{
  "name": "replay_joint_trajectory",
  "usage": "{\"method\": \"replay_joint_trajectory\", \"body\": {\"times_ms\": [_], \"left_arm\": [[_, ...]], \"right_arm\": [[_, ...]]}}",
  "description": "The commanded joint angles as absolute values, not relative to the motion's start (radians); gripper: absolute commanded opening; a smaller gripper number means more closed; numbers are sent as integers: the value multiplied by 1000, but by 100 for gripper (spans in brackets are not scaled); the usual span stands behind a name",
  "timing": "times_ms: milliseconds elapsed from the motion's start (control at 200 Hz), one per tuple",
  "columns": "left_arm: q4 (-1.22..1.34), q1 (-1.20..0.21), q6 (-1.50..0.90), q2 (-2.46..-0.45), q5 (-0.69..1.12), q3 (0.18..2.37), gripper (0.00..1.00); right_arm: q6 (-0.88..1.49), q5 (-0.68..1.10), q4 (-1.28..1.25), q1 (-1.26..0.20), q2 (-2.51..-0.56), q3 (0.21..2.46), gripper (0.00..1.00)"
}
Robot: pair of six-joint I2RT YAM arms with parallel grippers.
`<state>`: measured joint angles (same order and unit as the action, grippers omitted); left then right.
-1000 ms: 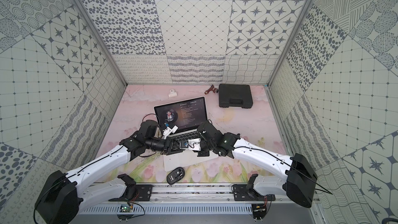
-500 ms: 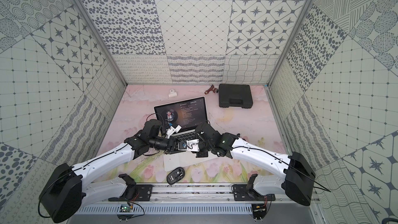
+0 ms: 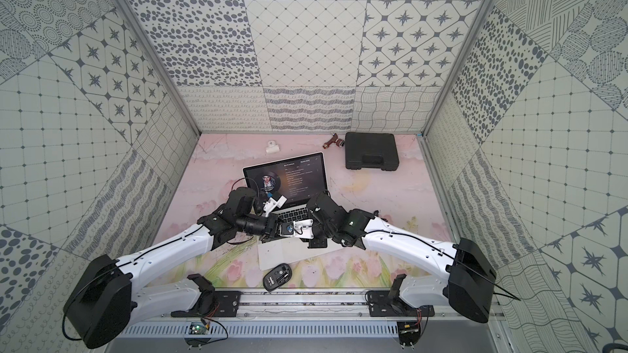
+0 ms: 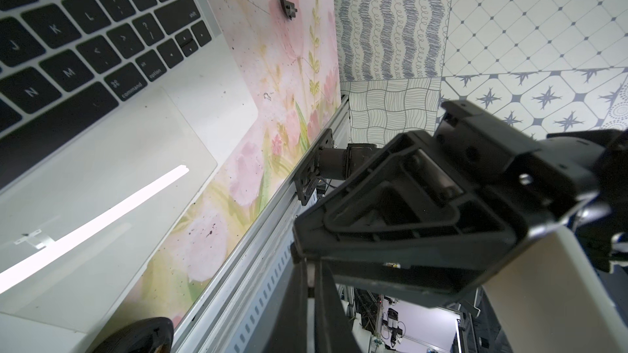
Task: Remove the wireless mouse receiver from the laptop
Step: Adjust the USB plug.
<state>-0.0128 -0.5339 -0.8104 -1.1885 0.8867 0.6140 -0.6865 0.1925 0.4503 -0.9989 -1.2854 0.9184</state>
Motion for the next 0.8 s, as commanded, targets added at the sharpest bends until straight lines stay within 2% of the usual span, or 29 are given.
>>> {"method": "replay_joint_trajectory", "body": {"times_ms": [0,55,145,220,235,330,415,490,585,630,695,795], "left_arm": [[26,-533,-796,-1190,915,626,0],[26,-533,-792,-1189,917,626,0],[24,-531,-786,-1193,917,631,0],[30,-527,-779,-1201,930,645,0],[34,-525,-776,-1201,934,648,0],[38,-516,-753,-1211,940,678,0],[70,-508,-739,-1238,977,706,0],[102,-504,-725,-1264,1017,731,0],[160,-505,-709,-1270,1048,745,0],[176,-504,-698,-1269,1057,751,0],[173,-502,-677,-1267,1064,769,0],[161,-500,-643,-1270,1098,806,0]], "right_arm": [[-670,190,414,-1008,-1297,945,33],[-659,180,402,-1008,-1284,939,43],[-626,146,374,-1006,-1239,914,73],[-559,132,327,-989,-1174,879,95],[-537,134,314,-983,-1158,871,97],[-379,169,230,-939,-1054,824,97],[-83,71,150,-904,-977,799,97],[170,47,200,-853,-955,837,97],[498,145,298,-760,-980,894,97],[636,260,311,-710,-1000,902,94],[768,394,304,-680,-1019,909,93],[937,475,297,-670,-1023,910,92]]}}
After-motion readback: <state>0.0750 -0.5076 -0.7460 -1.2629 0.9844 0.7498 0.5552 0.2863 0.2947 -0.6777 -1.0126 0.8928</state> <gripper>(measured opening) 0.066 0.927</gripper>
